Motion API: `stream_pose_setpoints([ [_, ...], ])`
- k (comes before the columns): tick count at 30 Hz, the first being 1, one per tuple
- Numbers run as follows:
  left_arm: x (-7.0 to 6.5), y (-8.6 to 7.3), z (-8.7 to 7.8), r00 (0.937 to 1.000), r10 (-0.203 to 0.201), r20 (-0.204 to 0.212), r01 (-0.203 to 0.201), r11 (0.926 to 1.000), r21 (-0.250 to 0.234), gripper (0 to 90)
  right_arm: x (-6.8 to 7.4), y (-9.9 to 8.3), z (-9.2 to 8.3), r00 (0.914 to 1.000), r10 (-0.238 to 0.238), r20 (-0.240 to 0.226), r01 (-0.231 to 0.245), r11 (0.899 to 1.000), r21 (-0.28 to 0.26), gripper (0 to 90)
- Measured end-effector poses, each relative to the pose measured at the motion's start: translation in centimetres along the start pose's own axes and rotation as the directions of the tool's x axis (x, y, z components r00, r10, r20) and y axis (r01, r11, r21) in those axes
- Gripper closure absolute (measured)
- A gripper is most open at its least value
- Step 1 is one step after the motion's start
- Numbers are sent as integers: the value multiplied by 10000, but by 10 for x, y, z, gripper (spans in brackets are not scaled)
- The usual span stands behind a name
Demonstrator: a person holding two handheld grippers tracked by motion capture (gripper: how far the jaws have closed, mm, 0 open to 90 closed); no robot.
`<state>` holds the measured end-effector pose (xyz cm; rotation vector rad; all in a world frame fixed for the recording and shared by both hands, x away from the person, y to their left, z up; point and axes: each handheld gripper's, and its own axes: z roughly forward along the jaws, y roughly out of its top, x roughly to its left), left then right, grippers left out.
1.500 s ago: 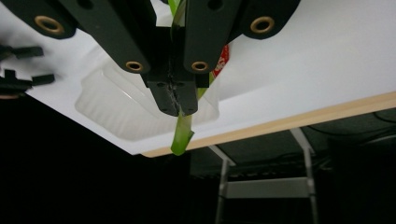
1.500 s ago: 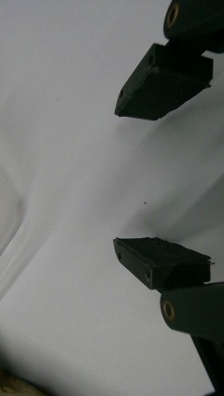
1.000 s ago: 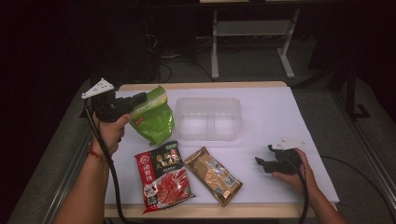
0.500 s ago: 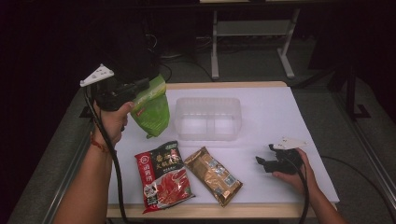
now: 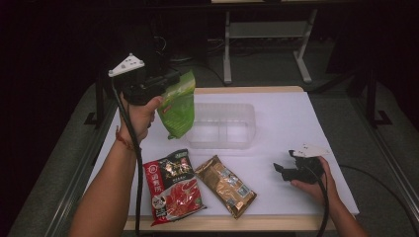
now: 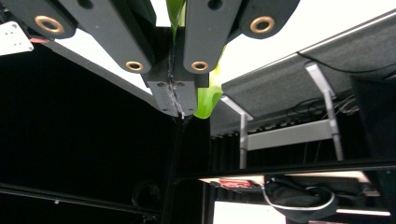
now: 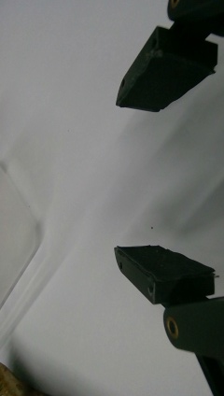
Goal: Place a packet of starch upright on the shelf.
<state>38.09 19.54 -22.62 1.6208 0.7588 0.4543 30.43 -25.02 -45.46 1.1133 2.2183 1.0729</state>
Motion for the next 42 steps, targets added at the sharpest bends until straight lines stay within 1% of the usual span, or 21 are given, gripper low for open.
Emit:
stream_pose_setpoints([
  [2, -3, 1, 7, 10000, -42, 89, 41, 10000, 6, 900, 0, 0, 0, 10000, 34, 8, -34, 10000, 4, 222],
  [5, -5, 0, 13, 9998, -76, 178, 77, 10000, -31, 900, 0, -1, 0, 10000, 28, 54, -28, 10000, 29, 222],
  [6, -8, 1, 16, 9997, 13, 242, -12, 10000, -29, 900, -1, -1, -1, 10000, 80, 56, -80, 10000, -1, 223],
  [7, -10, 2, 17, 9998, 24, 189, -23, 10000, -40, 900, -1, -1, -1, 9999, 83, 75, -83, 10000, 9, 223],
  [10, -10, 5, 15, 9997, -15, 255, 20, 9998, -186, 900, -2, -2, -1, 9999, 117, 67, -117, 9999, 24, 223],
  [12, -9, 9, 13, 9999, 165, 36, -164, 9998, -150, 900, -1, -2, -1, 9999, 125, 45, -125, 9999, 38, 223],
  [15, -5, 14, 8, 9999, 105, -52, -107, 9996, -280, 900, 0, -2, 0, 10000, 92, 39, -92, 9999, 57, 222],
  [16, -6, 19, 6, 9999, 152, -30, -153, 9991, -395, 900, -1, -2, 0, 9999, 111, 28, -111, 9999, 60, 222],
  [18, -7, 21, 6, 9998, 165, -92, -169, 9990, -425, 900, -1, -2, 1, 9999, 97, 41, -97, 9999, 84, 223],
  [19, -9, 24, 8, 9996, 275, -51, -277, 9989, -389, 900, 0, -2, 1, 10000, 50, 55, -51, 9999, 88, 223],
  [21, -11, 24, 10, 9996, 275, -30, -276, 9987, -425, 900, 0, -2, 1, 10000, 67, 66, -67, 9999, 122, 223],
  [25, -23, 25, 25, 9987, 459, 218, -453, 9985, -299, 900, 0, -2, 1, 9999, 83, 81, -84, 9999, 119, 223],
  [28, -30, 25, 37, 9984, 482, 312, -475, 9986, -225, 900, 0, -2, 1, 9999, 82, 64, -83, 9999, 95, 223],
  [29, -35, 25, 45, 9977, 530, 427, -522, 9985, -187, 900, -1, -3, 1, 9999, 90, 52, -91, 9999, 71, 222],
  [30, -35, 25, 45, 9977, 530, 427, -522, 9985, -187, 900, -1, -3, 1, 9999, 90, 52, -91, 9999, 71, 222],
  [31, -40, 25, 52, 9970, 568, 533, -560, 9983, -148, 900, -1, -3, 1, 9999, 101, 48, -101, 9999, 78, 223],
  [32, -40, 25, 52, 9970, 568, 533, -560, 9983, -148, 900, -1, -3, 1, 9999, 101, 48, -101, 9999, 78, 223],
  [34, -43, 25, 60, 9961, 547, 687, -539, 9984, -141, 900, -1, -3, 0, 9999, 92, 42, -92, 9999, 62, 223],
  [39, -57, 20, 82, 9934, 724, 895, -740, 9972, 141, 900, -1, -3, 0, 9999, 111, 42, -112, 9999, 72, 223],
  [41, -60, 17, 92, 9925, 562, 1085, -580, 9982, 133, 900, -1, -3, 0, 10000, 90, 42, -90, 9999, 76, 223],
  [42, -61, 16, 95, 9926, 554, 1082, -576, 9982, 167, 900, -1, -3, 0, 10000, 83, 55, -84, 9999, 83, 222],
])
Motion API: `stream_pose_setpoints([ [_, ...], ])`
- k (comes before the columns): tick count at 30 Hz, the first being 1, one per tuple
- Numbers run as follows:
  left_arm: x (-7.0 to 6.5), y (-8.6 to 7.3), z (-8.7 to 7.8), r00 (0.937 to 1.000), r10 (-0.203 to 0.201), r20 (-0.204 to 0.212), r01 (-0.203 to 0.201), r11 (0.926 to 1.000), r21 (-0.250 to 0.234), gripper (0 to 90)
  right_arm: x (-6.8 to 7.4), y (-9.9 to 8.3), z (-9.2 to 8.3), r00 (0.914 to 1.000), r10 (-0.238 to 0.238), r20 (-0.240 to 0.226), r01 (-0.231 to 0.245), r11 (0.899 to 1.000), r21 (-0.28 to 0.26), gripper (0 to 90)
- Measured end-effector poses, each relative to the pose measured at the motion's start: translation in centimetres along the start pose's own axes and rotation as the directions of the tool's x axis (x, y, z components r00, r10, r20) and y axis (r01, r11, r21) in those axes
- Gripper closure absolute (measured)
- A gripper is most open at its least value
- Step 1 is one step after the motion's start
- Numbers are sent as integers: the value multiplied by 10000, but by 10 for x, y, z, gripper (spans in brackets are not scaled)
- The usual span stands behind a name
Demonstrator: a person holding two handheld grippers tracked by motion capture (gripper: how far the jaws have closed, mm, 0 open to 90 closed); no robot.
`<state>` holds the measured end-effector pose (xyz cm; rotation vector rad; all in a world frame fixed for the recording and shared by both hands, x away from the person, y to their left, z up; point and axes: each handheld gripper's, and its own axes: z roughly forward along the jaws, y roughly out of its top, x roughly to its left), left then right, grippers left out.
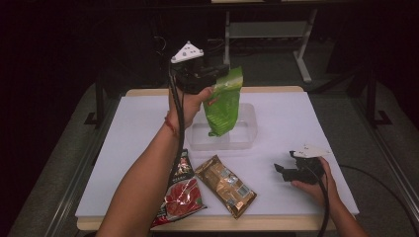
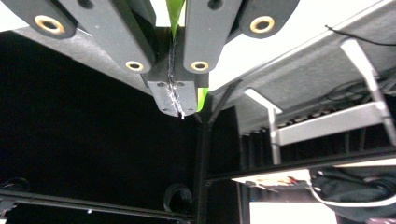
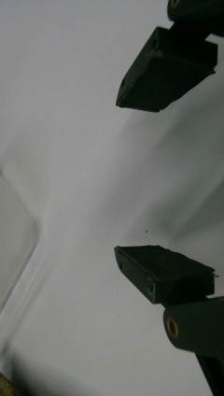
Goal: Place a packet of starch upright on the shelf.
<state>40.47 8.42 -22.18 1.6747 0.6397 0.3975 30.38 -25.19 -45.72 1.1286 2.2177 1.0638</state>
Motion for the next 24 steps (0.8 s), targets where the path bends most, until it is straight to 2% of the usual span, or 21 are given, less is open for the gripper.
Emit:
stream_pose_setpoints([
  [1, -3, -2, 8, 9999, -12, 122, 11, 10000, 78, 900, 0, 0, 0, 10000, 21, -9, -21, 10000, -3, 223],
  [6, -10, -3, 21, 9998, 17, 203, -21, 9998, 190, 900, 0, 0, 0, 10000, 36, -11, -36, 10000, -2, 223],
  [7, -13, -4, 26, 9999, 118, 59, -120, 9995, 296, 900, 0, 0, 0, 10000, 35, -13, -35, 10000, 6, 223],
  [10, -12, -6, 32, 9999, 117, 31, -119, 9993, 350, 900, 0, -1, 0, 10000, 45, -19, -45, 10000, 2, 223],
  [18, -11, -22, 63, 9997, -17, -260, 37, 9970, 771, 900, 1, -1, 0, 10000, 22, -20, -22, 10000, 26, 223],
  [24, -10, -29, 76, 9979, 71, -636, -7, 9950, 994, 900, 0, -1, -1, 10000, 35, -53, -35, 10000, -3, 223],
])
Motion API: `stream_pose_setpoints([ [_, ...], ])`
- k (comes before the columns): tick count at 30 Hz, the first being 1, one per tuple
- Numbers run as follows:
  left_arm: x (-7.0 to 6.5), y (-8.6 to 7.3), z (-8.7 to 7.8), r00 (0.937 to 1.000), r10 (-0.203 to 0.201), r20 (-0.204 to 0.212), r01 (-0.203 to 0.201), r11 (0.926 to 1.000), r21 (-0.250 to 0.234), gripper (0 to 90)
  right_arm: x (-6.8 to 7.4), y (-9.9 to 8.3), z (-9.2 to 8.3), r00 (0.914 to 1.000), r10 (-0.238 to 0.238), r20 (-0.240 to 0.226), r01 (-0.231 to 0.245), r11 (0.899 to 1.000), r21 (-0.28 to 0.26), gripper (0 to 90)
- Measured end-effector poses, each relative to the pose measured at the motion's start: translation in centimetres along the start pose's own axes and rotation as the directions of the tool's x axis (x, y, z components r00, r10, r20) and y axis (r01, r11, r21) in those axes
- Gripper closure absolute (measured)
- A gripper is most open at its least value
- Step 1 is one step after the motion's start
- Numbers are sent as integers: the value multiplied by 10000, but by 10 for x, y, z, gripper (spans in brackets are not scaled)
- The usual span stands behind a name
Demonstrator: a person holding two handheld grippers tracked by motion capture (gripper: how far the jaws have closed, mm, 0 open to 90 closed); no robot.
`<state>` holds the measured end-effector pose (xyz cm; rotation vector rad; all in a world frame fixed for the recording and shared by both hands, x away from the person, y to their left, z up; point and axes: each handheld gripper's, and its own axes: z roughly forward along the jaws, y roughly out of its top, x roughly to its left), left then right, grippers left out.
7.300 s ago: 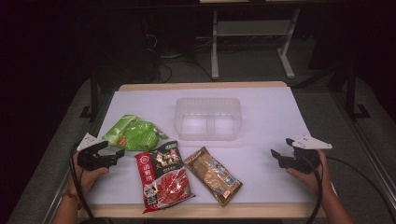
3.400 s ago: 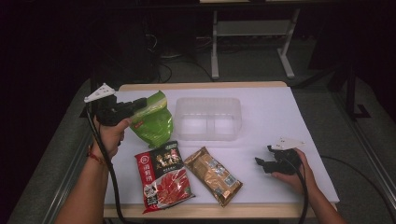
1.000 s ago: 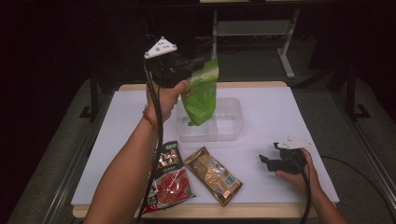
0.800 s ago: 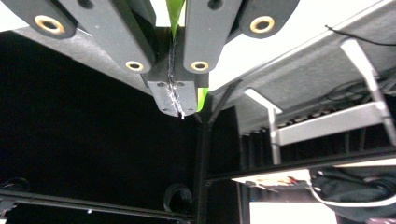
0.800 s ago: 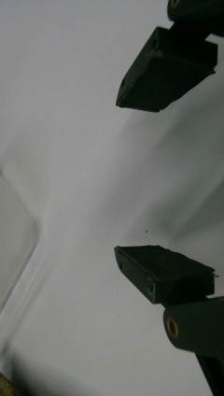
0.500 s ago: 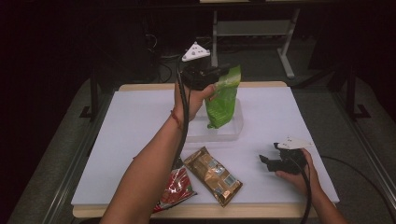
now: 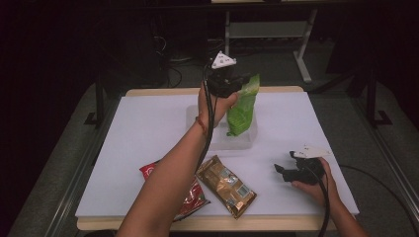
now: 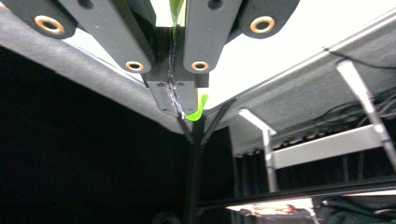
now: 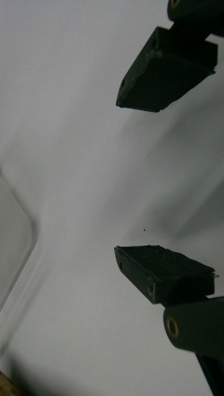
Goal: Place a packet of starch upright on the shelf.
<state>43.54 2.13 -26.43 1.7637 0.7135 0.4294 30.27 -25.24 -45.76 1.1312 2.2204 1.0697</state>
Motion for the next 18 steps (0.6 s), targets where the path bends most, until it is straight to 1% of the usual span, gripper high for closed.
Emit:
stream_pose_setpoints([
  [1, 1, -1, 3, 10000, -37, 16, 37, 10000, 18, 900, 0, 0, 0, 10000, -15, -11, 15, 10000, -6, 223],
  [3, 0, -4, 7, 9999, -65, -83, 65, 10000, -1, 900, 0, 0, 0, 10000, 0, -18, 0, 10000, -16, 223],
  [4, 0, -5, 9, 9998, -180, -72, 179, 9998, -102, 900, 0, 0, 0, 10000, 0, -18, 0, 10000, -16, 223],
  [9, -7, -8, 17, 9996, -264, 121, 267, 9993, -267, 900, 0, 0, 0, 10000, -37, -19, 37, 10000, -2, 224],
  [10, -8, -9, 19, 9991, -373, 194, 380, 9987, -334, 900, 0, 0, 0, 10000, -33, -25, 33, 10000, 11, 225],
  [12, -13, -7, 20, 9991, -300, 305, 312, 9986, -416, 900, 0, 0, 0, 10000, -45, -11, 46, 10000, 28, 225],
  [14, -14, -5, 19, 9995, -246, 199, 255, 9986, -461, 900, 0, 0, 0, 10000, -48, -23, 48, 10000, 14, 225],
  [15, -14, -3, 18, 9991, -284, 307, 300, 9981, -546, 900, 0, 0, 0, 10000, -12, -31, 12, 10000, 23, 225],
  [16, -17, -2, 16, 9993, -151, 344, 170, 9983, -552, 900, 0, 0, 0, 10000, -5, -33, 5, 10000, 39, 225],
  [17, -20, 0, 16, 9996, 128, 235, -118, 9990, -430, 900, 0, 0, 1, 10000, -9, -40, 9, 10000, 56, 225],
  [18, -21, -1, 18, 9996, 199, 197, -193, 9992, -347, 900, 0, 0, 1, 10000, -47, -46, 48, 10000, 81, 225],
])
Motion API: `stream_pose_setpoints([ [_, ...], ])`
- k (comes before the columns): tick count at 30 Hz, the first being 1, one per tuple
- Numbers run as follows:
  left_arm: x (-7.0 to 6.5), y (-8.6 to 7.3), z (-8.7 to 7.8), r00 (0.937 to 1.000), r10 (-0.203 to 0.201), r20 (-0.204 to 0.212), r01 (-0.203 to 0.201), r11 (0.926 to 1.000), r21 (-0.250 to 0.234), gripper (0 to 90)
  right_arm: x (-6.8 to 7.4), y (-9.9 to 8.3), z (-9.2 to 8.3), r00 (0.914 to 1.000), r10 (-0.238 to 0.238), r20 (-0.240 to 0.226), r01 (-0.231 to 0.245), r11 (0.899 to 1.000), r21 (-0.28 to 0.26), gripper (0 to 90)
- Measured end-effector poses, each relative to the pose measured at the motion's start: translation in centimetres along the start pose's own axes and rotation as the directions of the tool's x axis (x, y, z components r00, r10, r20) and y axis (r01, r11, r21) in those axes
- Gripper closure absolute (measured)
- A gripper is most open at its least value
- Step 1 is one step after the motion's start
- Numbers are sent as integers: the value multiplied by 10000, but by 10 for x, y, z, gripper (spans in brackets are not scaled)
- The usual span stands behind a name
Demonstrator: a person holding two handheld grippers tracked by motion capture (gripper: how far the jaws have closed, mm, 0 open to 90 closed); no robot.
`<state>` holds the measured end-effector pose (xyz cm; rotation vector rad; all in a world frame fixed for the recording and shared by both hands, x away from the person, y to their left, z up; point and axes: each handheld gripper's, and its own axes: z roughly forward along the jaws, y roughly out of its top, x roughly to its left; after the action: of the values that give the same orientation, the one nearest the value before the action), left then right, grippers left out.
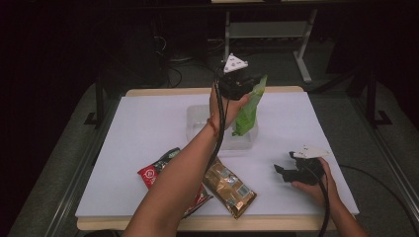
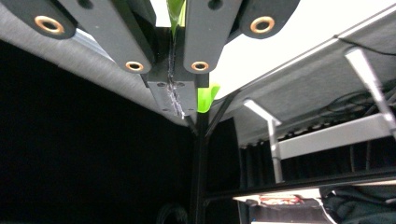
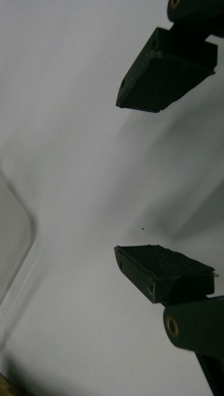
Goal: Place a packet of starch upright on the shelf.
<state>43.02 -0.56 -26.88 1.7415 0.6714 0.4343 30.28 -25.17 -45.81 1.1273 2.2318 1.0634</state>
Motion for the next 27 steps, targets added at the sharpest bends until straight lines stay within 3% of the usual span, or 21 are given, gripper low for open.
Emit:
stream_pose_setpoints([
  [2, 0, -2, 2, 10000, 7, -55, -7, 10000, 93, 900, 0, 0, 0, 10000, -27, 13, 27, 10000, 17, 226],
  [7, 7, -15, 8, 9985, -535, -129, 537, 9984, 148, 900, 0, 0, 0, 10000, -43, 7, 43, 10000, -11, 225],
  [9, 9, -22, 11, 9983, -527, -251, 535, 9981, 309, 900, 0, 0, 0, 10000, -74, 14, 74, 10000, -17, 226],
  [12, 13, -31, 12, 9981, -615, -47, 616, 9975, 337, 900, 0, 0, 0, 10000, -68, -10, 68, 10000, -20, 225],
  [17, 15, -33, 3, 9987, -460, 199, 453, 9984, 325, 853, 1, 0, 0, 9999, -99, -21, 99, 10000, 4, 226],
  [20, 15, -30, -4, 9993, -85, 374, 68, 9989, 466, 836, 1, 0, 0, 9999, -100, -11, 100, 9999, 19, 228],
  [22, 15, -29, -8, 9995, 102, 312, -119, 9985, 533, 783, 1, 0, 0, 9999, -108, -11, 108, 9999, 4, 227],
  [23, 16, -29, -13, 9996, 116, 276, -135, 9976, 681, 717, 1, 0, 0, 9999, -115, -6, 115, 9999, -3, 228],
  [27, 19, -27, -23, 9991, 300, 285, -321, 9966, 761, 704, 1, 0, 0, 9999, -125, -29, 125, 9999, 13, 228],
])
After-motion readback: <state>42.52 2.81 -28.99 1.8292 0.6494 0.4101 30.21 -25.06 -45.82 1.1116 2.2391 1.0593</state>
